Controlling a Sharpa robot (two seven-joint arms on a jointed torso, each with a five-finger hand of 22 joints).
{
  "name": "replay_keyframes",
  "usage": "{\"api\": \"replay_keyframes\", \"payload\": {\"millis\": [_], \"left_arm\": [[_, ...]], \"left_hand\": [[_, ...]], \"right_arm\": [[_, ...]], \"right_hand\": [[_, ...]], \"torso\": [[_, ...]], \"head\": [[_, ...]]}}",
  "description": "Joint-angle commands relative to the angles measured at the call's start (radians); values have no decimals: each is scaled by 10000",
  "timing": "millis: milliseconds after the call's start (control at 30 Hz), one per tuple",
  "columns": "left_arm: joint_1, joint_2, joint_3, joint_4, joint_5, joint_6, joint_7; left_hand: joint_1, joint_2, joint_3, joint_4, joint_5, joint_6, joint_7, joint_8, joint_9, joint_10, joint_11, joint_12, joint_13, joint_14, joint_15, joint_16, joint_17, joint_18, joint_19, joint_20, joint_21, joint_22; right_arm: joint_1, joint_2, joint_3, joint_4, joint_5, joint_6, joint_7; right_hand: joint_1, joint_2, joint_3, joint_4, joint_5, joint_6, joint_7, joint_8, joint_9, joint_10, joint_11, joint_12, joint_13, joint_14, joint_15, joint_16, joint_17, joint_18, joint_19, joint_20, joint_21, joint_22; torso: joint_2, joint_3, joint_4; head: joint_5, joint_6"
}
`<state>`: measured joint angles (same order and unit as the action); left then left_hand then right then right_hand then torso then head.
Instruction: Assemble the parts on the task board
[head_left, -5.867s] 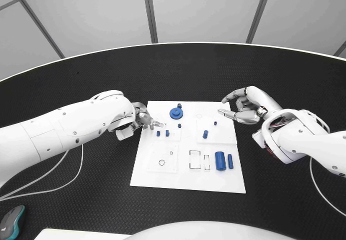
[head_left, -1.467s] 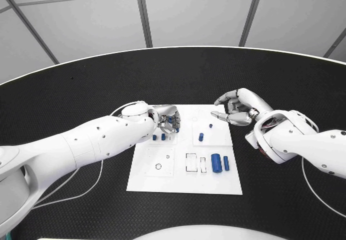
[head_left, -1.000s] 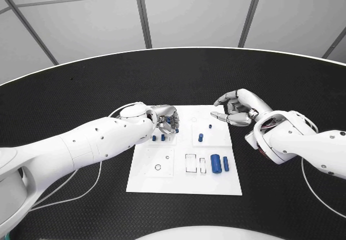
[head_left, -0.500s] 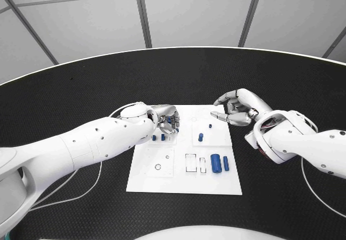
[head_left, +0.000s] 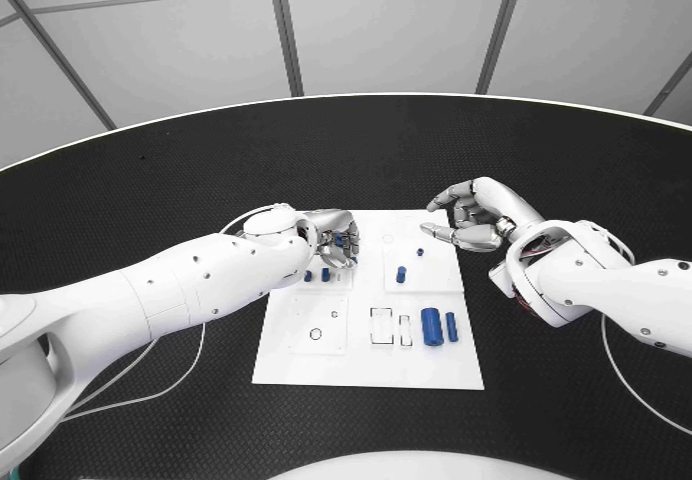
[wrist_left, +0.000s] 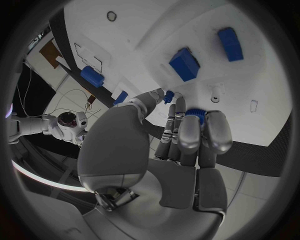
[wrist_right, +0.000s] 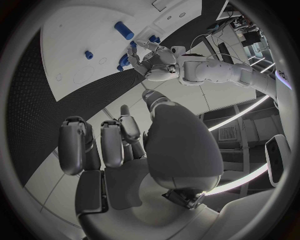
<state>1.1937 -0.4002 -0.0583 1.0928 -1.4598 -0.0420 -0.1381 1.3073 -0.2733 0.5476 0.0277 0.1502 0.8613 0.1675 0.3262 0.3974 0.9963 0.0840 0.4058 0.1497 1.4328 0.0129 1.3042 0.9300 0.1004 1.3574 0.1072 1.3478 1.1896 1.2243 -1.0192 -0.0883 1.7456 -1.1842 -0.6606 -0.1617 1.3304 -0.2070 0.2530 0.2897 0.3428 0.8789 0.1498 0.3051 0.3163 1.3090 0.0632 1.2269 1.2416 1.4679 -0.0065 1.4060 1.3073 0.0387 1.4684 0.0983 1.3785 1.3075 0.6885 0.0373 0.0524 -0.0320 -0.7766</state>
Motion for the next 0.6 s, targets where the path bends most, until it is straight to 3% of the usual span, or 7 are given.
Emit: {"api": "replay_keyframes", "payload": {"millis": [33, 600], "left_arm": [[-1, 20, -1, -5, 0, 38, -37], [-1, 114, -1, -64, -23, 221, -216]], "left_hand": [[-31, 43, -73, 18, 28, -22, -46, -8, -15, -293, 182, -256, -8, 7, 75, 46, -17, -124, -5, 33, -52, 6], [342, 542, 188, 26, 30, 244, -155, 71, -28, 62, 64, -63, 103, -1, -18, 84, -70, -145, 82, -39, 11, 101]], "right_arm": [[0, 4, 0, -3, 0, 1, 1], [0, 30, 0, -16, 0, 9, 6]], "right_hand": [[24, 34, 63, -8, 45, -3, -41, 62, -16, 63, -34, 15, 12, 374, -83, -13, 81, 58, 134, -71, -12, 1649], [34, 43, 87, -10, 91, 15, -48, 76, -18, 171, -41, 139, 122, 390, -91, 3, 114, 49, 158, -78, 21, 1665]], "torso": [[5, -1, 1], [5, 1, 1]], "head": [[-9, -13], [-14, -4]]}}
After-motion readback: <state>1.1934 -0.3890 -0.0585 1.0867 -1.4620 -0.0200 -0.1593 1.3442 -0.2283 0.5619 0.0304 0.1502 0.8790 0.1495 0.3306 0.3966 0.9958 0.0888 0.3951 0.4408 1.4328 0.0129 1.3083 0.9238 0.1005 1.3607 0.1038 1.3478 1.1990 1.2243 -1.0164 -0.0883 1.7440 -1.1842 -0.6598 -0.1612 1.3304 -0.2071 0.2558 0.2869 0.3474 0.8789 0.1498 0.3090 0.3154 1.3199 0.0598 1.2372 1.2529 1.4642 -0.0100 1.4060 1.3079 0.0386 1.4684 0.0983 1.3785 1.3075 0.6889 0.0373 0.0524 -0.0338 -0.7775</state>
